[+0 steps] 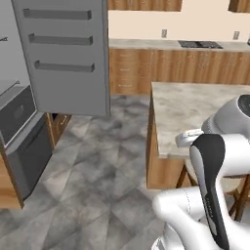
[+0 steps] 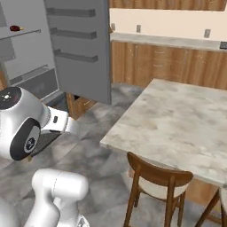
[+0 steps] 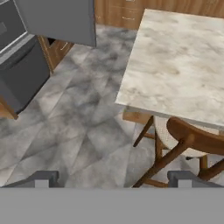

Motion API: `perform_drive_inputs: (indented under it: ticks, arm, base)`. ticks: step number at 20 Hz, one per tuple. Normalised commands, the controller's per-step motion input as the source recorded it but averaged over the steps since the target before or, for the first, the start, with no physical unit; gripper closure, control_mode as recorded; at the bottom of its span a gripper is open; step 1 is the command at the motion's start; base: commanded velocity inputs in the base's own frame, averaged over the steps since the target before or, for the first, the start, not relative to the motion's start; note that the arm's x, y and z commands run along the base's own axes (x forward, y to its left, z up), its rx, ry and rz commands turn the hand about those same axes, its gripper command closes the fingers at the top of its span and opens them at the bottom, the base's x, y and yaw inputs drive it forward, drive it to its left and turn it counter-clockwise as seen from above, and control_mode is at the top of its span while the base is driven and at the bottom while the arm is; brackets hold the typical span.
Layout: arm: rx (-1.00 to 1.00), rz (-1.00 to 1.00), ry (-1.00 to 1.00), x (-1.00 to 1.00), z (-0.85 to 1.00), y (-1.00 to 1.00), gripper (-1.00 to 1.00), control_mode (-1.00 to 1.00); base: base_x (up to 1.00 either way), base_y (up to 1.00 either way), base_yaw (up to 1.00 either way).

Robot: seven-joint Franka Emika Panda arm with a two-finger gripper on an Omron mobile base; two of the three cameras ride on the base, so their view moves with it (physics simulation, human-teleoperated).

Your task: Take the cheese, steak, and lemon wedge from the fridge and place them on the plate on the dining counter to create an appetizer plate.

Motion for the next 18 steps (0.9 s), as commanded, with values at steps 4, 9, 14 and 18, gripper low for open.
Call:
perform_drive_inputs:
  ticks: [4,9,14,18]
  arm:
    - [0.0,0.0,0.0,0.0,0.0,0.0,-1.0,1.0]
    - [0.0,0.0,0.0,0.0,0.0,0.0,-1.0,1.0]
    - [0.0,0.0,0.0,0.0,0.0,0.0,-1.0,1.0]
    - [0.0,0.0,0.0,0.0,0.0,0.0,-1.0,1.0]
  base:
    - [0.58,1.0,0.31]
    - [0.92,1.0,0.29]
    - [1.0,0.72,0.11]
    - [1.0,0.1,0.01]
